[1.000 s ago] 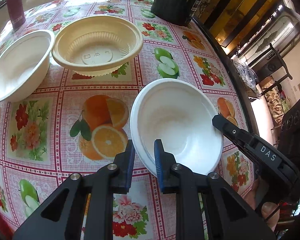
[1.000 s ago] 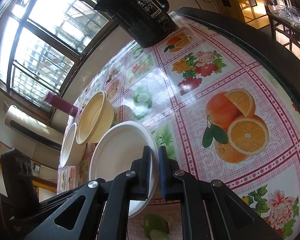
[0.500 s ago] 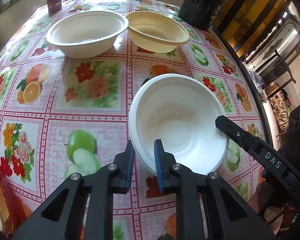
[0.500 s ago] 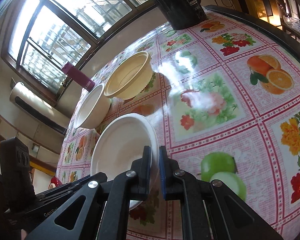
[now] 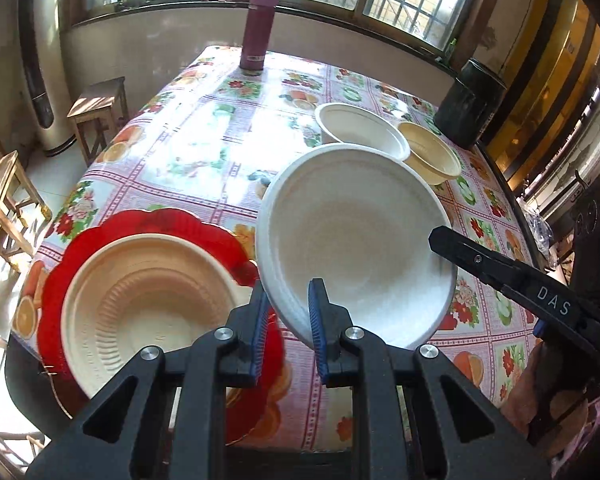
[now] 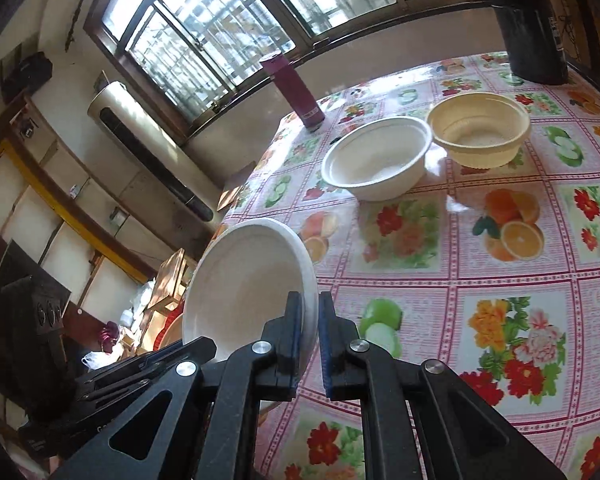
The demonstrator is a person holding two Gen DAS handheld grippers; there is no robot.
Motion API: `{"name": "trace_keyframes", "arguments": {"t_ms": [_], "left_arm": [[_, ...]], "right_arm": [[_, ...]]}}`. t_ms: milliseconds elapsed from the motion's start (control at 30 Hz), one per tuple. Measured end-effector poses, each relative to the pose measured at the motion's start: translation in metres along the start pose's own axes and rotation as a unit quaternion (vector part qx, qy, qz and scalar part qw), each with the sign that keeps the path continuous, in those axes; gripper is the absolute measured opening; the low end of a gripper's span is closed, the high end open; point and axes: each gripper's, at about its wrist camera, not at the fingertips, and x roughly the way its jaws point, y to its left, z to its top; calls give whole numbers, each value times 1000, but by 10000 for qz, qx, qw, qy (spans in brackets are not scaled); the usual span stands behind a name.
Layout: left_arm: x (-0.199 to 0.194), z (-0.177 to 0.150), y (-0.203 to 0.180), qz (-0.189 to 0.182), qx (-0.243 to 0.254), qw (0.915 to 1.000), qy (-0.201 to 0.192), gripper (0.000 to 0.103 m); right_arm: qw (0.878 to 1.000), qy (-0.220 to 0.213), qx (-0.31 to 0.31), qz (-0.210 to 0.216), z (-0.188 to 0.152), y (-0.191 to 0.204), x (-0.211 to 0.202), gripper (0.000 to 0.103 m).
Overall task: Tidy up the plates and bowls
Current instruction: 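Lift the white bowl with both tools and carry it toward the red plate stack, then lower the white bowl into the cream bowl on the stack and open both tools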
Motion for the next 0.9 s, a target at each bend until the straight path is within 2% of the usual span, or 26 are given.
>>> {"name": "trace_keyframes", "arguments": {"t_ms": [167, 300, 567, 767, 833, 867, 900], "left_arm": [[-19, -12, 44, 322, -287, 9989, -156, 18], [-22, -23, 70, 545, -462, 9973, -172, 18], [-8, -42, 97, 660, -679, 9954, 146, 18], [-2, -47, 101, 633, -756, 9948, 256, 18], [-2, -48, 104, 603, -781, 9948, 258, 24], [-3, -48, 104, 568, -790, 9949, 251, 26], [-5, -47, 103, 537, -787, 9952, 222, 33]], "right_arm": [[9987, 201, -444, 138, -12, 54, 32, 8], [9964, 350, -755, 134, -23, 81, 53, 9], [9918, 684, -1082, 36, -47, 100, 80, 11], [9882, 640, -1380, -187, -59, 108, 87, 12], [9870, 558, -1489, -208, -63, 111, 85, 13], [9864, 533, -1540, -201, -64, 113, 84, 15], [9857, 488, -1602, -196, -65, 114, 82, 22]]}}
